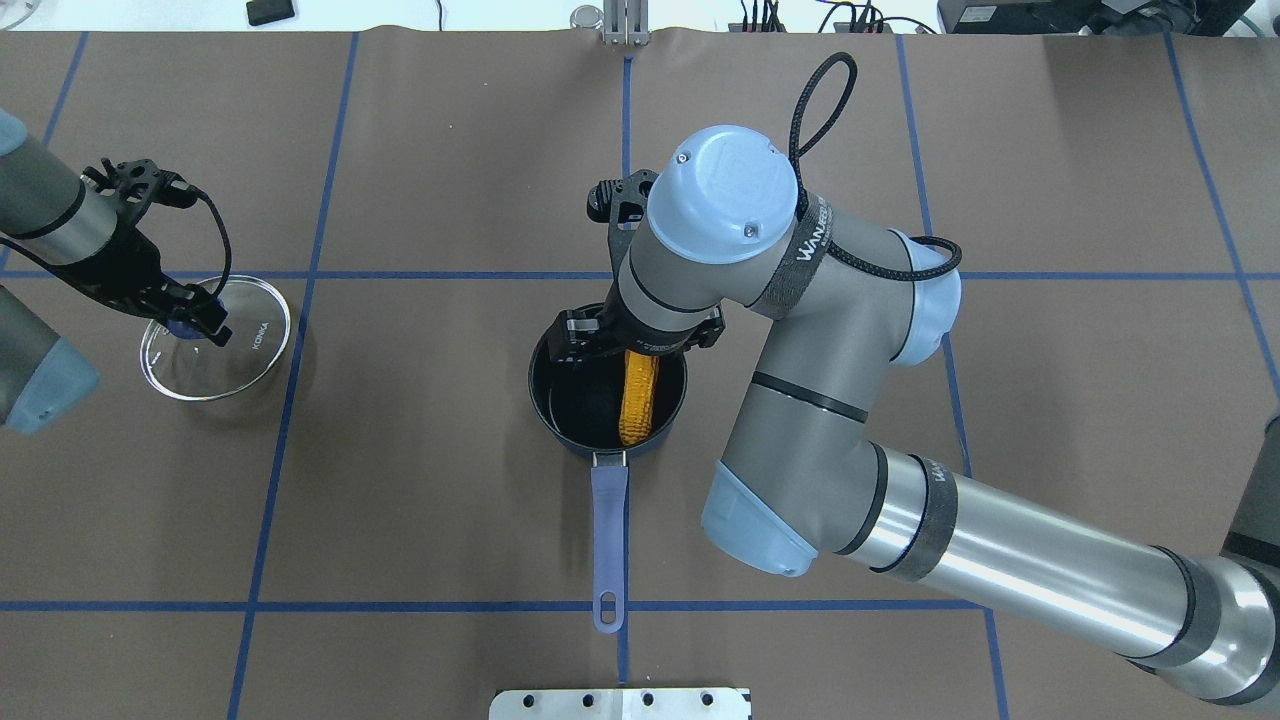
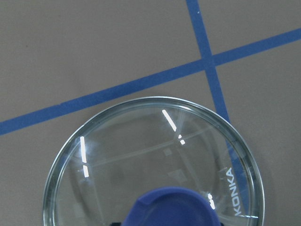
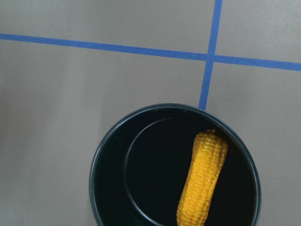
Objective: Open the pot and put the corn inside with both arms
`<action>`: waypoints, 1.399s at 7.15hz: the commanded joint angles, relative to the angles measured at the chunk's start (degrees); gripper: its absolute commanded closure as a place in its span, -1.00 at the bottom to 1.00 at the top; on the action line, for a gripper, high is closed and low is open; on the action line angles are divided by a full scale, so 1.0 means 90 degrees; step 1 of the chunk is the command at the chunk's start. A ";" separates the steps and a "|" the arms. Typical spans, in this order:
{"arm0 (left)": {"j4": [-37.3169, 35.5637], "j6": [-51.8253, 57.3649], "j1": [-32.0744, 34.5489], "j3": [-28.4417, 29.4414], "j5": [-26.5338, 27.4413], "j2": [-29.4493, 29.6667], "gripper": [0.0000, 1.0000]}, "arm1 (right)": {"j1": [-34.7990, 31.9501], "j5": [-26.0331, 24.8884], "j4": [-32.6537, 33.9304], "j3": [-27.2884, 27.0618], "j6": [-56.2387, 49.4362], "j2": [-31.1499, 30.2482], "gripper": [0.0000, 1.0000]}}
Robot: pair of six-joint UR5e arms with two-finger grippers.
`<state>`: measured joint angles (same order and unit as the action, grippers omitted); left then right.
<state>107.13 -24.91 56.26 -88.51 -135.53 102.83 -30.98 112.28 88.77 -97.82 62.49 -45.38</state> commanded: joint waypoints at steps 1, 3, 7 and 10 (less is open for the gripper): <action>0.0001 0.0014 -0.0001 0.0029 0.0000 -0.0010 -0.32 | -0.0005 -0.0005 0.0000 0.0000 0.0000 0.0004 -0.98; 0.0001 0.0033 -0.0001 0.0029 0.0000 -0.0029 -0.59 | -0.0014 -0.0005 0.0000 0.0000 0.0000 0.0004 -0.98; 0.0167 -0.0006 0.0038 -0.0078 -0.0254 0.0078 -1.00 | -0.0345 0.0063 0.0000 -0.0543 -0.0117 -0.0549 -1.00; 0.0157 0.0102 0.0807 -0.0175 -0.0254 0.0185 -1.00 | -0.0804 0.0083 -0.0010 -0.0762 -0.0410 -0.1021 -1.00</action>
<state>108.56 -24.42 60.37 -89.57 -137.76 104.18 -36.77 112.99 88.75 -104.30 59.79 -53.37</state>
